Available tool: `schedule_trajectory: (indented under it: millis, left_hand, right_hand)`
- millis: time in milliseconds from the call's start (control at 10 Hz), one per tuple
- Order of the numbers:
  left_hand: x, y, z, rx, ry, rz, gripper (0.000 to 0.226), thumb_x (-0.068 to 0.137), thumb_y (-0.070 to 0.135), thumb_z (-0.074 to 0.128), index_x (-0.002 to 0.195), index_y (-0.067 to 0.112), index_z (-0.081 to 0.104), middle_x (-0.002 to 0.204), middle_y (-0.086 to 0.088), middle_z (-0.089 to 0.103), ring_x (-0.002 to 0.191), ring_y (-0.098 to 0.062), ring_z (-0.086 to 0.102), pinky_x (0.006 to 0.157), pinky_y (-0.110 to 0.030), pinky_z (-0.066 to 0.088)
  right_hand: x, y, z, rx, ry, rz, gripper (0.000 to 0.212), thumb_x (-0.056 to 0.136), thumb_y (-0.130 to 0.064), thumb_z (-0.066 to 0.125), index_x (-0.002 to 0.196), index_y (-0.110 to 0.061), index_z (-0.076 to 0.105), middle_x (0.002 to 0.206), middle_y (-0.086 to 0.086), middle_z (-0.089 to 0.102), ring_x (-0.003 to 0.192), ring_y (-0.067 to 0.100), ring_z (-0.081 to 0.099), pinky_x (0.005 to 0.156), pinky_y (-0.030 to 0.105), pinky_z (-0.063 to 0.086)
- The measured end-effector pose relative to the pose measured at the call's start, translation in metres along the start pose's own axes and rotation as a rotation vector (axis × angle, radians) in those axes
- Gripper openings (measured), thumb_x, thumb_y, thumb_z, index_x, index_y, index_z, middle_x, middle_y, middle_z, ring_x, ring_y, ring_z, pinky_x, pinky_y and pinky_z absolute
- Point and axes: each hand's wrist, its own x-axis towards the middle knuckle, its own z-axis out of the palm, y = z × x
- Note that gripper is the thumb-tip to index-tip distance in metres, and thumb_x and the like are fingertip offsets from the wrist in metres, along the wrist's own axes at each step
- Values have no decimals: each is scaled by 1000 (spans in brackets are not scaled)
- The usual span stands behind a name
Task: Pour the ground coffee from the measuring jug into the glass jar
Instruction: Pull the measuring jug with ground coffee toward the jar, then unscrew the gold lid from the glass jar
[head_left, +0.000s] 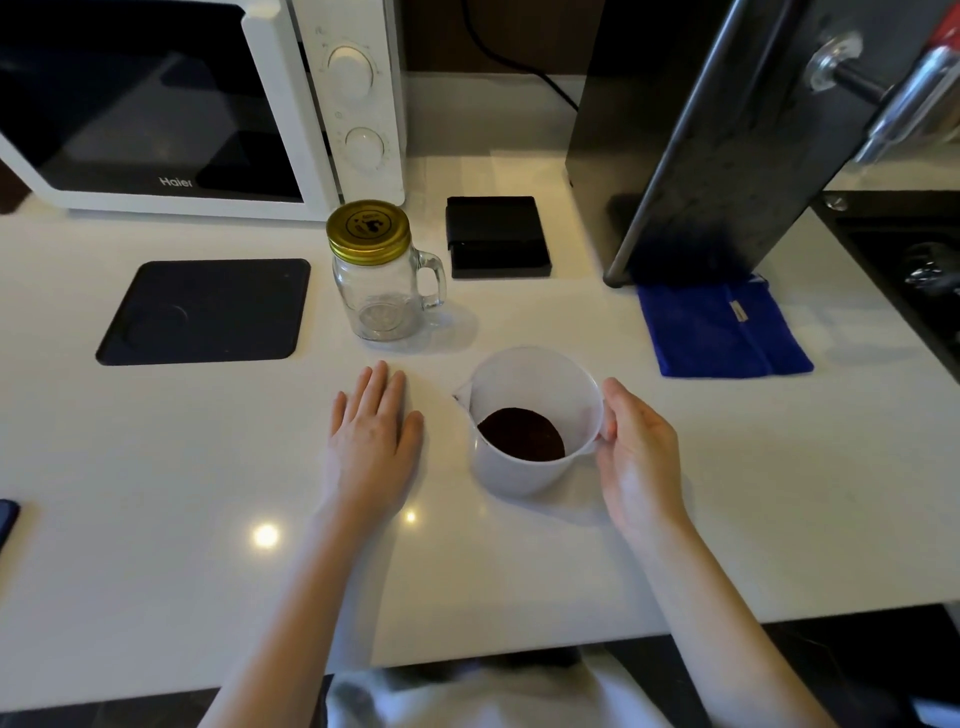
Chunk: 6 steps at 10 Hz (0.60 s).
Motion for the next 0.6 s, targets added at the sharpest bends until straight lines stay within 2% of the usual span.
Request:
schedule_trajectory:
  millis: [100,200,300,500,600]
  left_hand:
    - [0,0,1,-3,3,-3,52,96,34,29,145,16,23,157,-3,15,144,-17,4,115,-36,0]
    - [0,0,1,4,0,-1,52,97,35,28,145,17,22,157,-3,14,144,-17,4,115,-36,0]
    - [0,-1,2,11,-6,0,53,97,36,27,145,17,20,157,-2,12,144,-16,3,115,-36,-1]
    - [0,-1,2,26,-8,4,53,97,37,25,146,18,19,157,-2,12,144,-16,2,116,-37,-1]
    - [1,-1,2,26,-10,0,52,97,37,26,146,19,20,157,-2,12,144,-16,3,115,-36,-1]
  right_hand:
    - [2,3,-4,-24,-40,-12,48,90,-7,49,45,-20,37,51,-6,35,61,15,31,73,36,27]
    - [7,-1,-11,-14,-90,55,51,95,-10,44,45,-18,49,50,-7,47,57,11,42,70,29,33]
    - [20,-13,-15,-100,-165,135,42,95,-16,42,54,-14,55,56,-4,55,60,12,51,65,27,39]
    - [63,-33,0,-602,-371,119,25,93,-17,49,85,-2,67,82,10,69,79,21,63,70,26,48]
    - [81,-42,23,-812,-515,31,23,95,-21,49,93,-6,67,89,9,69,84,18,64,77,27,49]
